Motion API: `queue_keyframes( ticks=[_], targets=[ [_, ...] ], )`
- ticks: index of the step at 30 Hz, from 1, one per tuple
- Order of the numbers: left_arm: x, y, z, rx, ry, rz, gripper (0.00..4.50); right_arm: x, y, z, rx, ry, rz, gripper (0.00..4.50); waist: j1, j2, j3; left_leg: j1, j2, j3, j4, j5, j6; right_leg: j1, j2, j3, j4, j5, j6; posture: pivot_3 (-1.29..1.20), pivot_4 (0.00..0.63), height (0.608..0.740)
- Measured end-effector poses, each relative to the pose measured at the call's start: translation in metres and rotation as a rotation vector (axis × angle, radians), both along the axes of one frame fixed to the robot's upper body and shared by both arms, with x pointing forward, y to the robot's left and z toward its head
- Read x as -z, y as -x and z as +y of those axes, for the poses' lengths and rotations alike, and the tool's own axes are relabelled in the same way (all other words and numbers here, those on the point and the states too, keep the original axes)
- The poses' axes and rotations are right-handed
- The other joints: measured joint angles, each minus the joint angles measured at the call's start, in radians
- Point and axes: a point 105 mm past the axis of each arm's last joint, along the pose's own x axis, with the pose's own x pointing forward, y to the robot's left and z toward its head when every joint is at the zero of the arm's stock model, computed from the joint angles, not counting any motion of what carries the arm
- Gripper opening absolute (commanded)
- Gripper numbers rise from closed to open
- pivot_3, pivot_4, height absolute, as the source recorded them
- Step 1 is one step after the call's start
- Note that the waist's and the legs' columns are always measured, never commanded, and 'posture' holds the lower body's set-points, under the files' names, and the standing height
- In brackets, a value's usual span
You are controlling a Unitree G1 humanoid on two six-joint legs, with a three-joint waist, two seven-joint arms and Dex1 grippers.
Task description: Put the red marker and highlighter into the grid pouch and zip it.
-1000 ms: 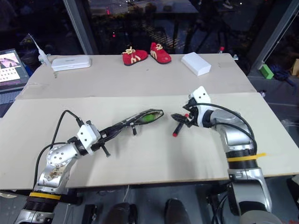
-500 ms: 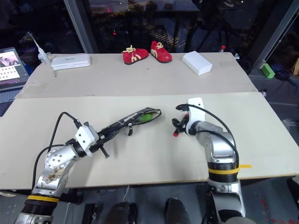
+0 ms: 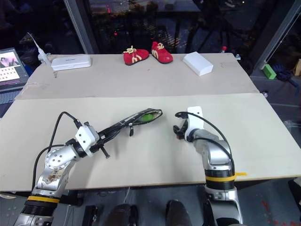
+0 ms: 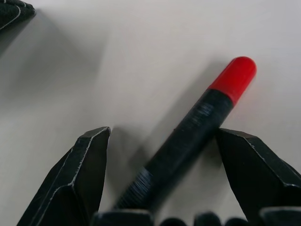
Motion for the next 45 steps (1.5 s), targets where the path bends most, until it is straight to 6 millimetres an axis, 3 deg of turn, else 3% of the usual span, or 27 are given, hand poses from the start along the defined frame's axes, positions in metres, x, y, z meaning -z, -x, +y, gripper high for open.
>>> queue_keyframes(
  ticks=[3,8,10,16,18,21,23,24,28,30,45],
  targets=[
    [0.0,0.0,0.0,-0.002,0.0,0.003,0.0,0.003,0.0,-0.005,0.017,0.011,-0.011,2.57,0.001,0.0,0.0,0.004,0.0,-0.001,0.0,0.0,0.0,0.005,0.0,-0.001,-0.001,-0.001,0.0,0.0,0.15,0.74],
    [0.0,0.0,0.0,-0.002,0.0,0.004,0.0,0.004,-0.001,-0.012,0.029,0.026,-0.024,0.75,0.0,0.0,0.0,0.004,0.0,-0.002,0.0,0.0,0.0,0.005,0.0,0.0,-0.001,-0.001,0.0,0.0,0.15,0.74],
    [0.0,0.0,0.0,-0.001,0.001,0.003,0.0,0.003,-0.001,-0.012,0.024,0.024,-0.033,0.52,-0.001,0.0,0.0,0.004,0.0,-0.002,0.0,0.0,0.0,0.005,0.0,0.0,-0.001,-0.001,0.0,0.0,0.15,0.74],
    [-0.002,-0.001,-0.002,0.005,0.002,-0.004,0.0,-0.001,-0.003,-0.012,-0.076,0.125,-0.073,0.52,-0.001,0.0,0.0,0.004,0.0,-0.002,0.0,0.0,0.0,0.004,0.0,0.0,-0.001,-0.001,0.001,0.0,0.15,0.74],
    [-0.004,-0.003,-0.002,0.008,0.001,-0.009,0.0,-0.021,-0.005,-0.01,-0.216,0.225,-0.186,0.52,-0.001,0.001,0.001,0.003,-0.001,-0.003,0.0,0.0,0.0,0.003,0.0,0.001,-0.002,-0.001,0.001,0.0,0.15,0.74],
    [-0.004,-0.005,-0.003,0.015,-0.001,-0.008,0.0,-0.076,-0.008,0.004,-0.417,0.359,-0.459,0.52,-0.003,0.001,0.001,0.002,-0.001,-0.005,-0.001,0.0,0.0,0.002,0.001,0.001,-0.002,-0.001,0.002,0.0,0.15,0.74],
    [-0.004,-0.005,-0.004,0.022,-0.003,-0.009,0.0,-0.101,0.0,0.011,-0.552,0.46,-0.59,0.52,0.0,0.001,0.001,0.002,-0.001,-0.006,-0.001,0.0,0.0,0.003,0.001,0.0,-0.002,-0.002,0.002,0.0,0.15,0.74],
    [-0.004,-0.005,-0.004,0.024,-0.004,-0.009,0.0,-0.105,0.006,0.015,-0.625,0.504,-0.617,0.52,0.001,0.001,0.001,0.002,-0.001,-0.006,-0.001,-0.001,0.0,0.004,0.001,-0.001,-0.002,-0.002,0.003,0.0,0.15,0.74],
    [0.0,-0.006,-0.002,0.021,-0.004,0.003,0.0,-0.092,0.029,0.03,-0.931,0.676,-0.616,0.52,0.003,0.0,0.002,0.002,-0.001,-0.005,-0.001,0.0,0.001,0.004,-0.001,-0.001,-0.003,-0.002,0.002,0.0,0.15,0.74],
    [0.0,-0.006,-0.003,0.022,-0.002,0.003,0.0,-0.087,0.033,0.031,-0.994,0.729,-0.609,0.52,0.004,0.0,0.002,0.003,-0.001,-0.005,0.0,0.0,0.001,0.005,-0.001,0.0,-0.003,-0.002,0.003,0.0,0.15,0.74],
    [-0.001,-0.004,-0.007,0.029,0.004,0.008,0.0,-0.069,0.012,0.049,-1.113,0.936,-0.655,0.52,0.005,0.0,0.002,0.003,-0.001,0.0,0.0,0.0,0.0,0.004,-0.001,0.0,-0.002,-0.002,0.002,0.0,0.15,0.74]
  ],
)
